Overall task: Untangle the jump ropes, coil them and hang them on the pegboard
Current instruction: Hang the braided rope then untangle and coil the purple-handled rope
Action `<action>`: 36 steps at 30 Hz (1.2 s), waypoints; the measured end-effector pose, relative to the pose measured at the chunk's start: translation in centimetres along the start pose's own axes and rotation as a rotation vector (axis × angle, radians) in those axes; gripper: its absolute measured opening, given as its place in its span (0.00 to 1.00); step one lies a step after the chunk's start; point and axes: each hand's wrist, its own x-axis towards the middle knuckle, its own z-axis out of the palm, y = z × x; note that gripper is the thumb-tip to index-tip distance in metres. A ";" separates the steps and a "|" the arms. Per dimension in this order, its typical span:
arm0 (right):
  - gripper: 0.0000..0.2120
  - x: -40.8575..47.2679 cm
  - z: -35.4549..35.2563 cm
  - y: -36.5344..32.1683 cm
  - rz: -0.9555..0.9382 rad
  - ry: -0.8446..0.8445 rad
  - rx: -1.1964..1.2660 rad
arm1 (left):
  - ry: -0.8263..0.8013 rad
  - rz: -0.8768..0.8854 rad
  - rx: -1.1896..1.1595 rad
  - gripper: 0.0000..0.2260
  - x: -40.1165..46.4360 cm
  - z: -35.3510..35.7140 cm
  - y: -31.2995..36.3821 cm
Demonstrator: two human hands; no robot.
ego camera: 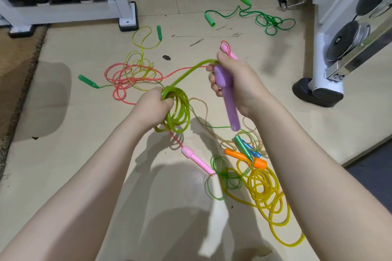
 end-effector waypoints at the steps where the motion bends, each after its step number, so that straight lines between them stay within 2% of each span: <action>1: 0.14 0.1 0.4 -0.5 0.042 -0.019 0.160 | -0.041 0.025 -0.032 0.05 -0.2 0.3 0.3; 4: 0.14 0.5 1.6 -1.1 0.147 -0.019 0.521 | -0.287 0.103 -0.306 0.06 -1.5 0.9 1.6; 7: 0.14 0.8 1.7 -0.7 0.108 0.111 0.665 | -0.560 0.163 -0.431 0.14 -2.4 1.1 2.9; 10: 0.12 0.9 1.8 0.1 0.003 0.246 0.730 | -0.630 0.138 -0.510 0.16 -2.0 1.4 2.9; 13: 0.10 0.4 2.7 0.9 -0.136 0.304 0.713 | -0.596 0.039 -0.611 0.14 -1.4 1.8 1.6; 15: 0.13 0.0 3.5 1.5 -0.256 0.245 0.597 | -0.542 -0.018 -0.725 0.14 -1.3 1.6 1.0; 17: 0.12 -0.1 4.2 2.5 -0.386 0.116 0.338 | -0.470 -0.082 -0.916 0.15 -1.0 1.2 0.9; 19: 0.08 0.0 4.2 3.6 -0.467 0.064 -0.200 | -0.446 -0.119 -1.113 0.15 -0.7 0.7 0.7; 21: 0.19 0.8 3.3 4.8 -0.492 0.028 -0.738 | -0.447 -0.105 -1.200 0.14 -0.6 0.3 0.5; 22: 0.25 1.1 2.8 5.2 -0.450 -0.034 -0.815 | -0.444 -0.085 -1.185 0.15 -0.6 0.2 0.5; 23: 0.29 1.0 2.5 5.2 -0.374 -0.094 -0.771 | -0.431 -0.064 -1.145 0.18 -0.6 0.2 0.4; 25: 0.34 0.4 2.1 5.2 -0.098 -0.223 -0.404 | -0.420 -0.010 -1.083 0.21 -0.8 0.1 0.6; 26: 0.37 0.2 1.9 5.4 0.036 -0.277 -0.211 | -0.422 0.020 -1.067 0.20 -1.0 0.1 0.9; 27: 0.40 0.0 1.4 5.6 0.132 -0.295 -0.138 | -0.429 0.041 -1.053 0.18 -1.1 0.2 1.0; 28: 0.43 0.1 0.9 5.6 0.197 -0.296 -0.211 | -0.446 0.043 -1.045 0.16 -1.3 0.5 1.0; 30: 0.47 0.5 0.1 4.3 0.283 -0.287 -0.648 | -0.507 0.023 -1.026 0.20 -1.8 1.7 0.7; 32: 0.50 1.2 0.2 3.1 0.252 -0.222 -1.120 | -0.539 0.018 -0.987 0.22 -2.1 3.0 0.9; 33: 0.48 1.3 0.9 2.8 0.175 -0.187 -1.243 | -0.514 0.018 -0.950 0.22 -1.8 3.4 1.0; 34: 0.45 1.5 1.5 2.8 0.084 -0.170 -1.246 | -0.479 0.021 -0.924 0.21 -1.6 3.5 1.2; 36: 0.39 2.2 2.0 3.7 0.051 -0.178 -0.916 | -0.401 0.031 -0.903 0.18 -0.7 2.9 1.2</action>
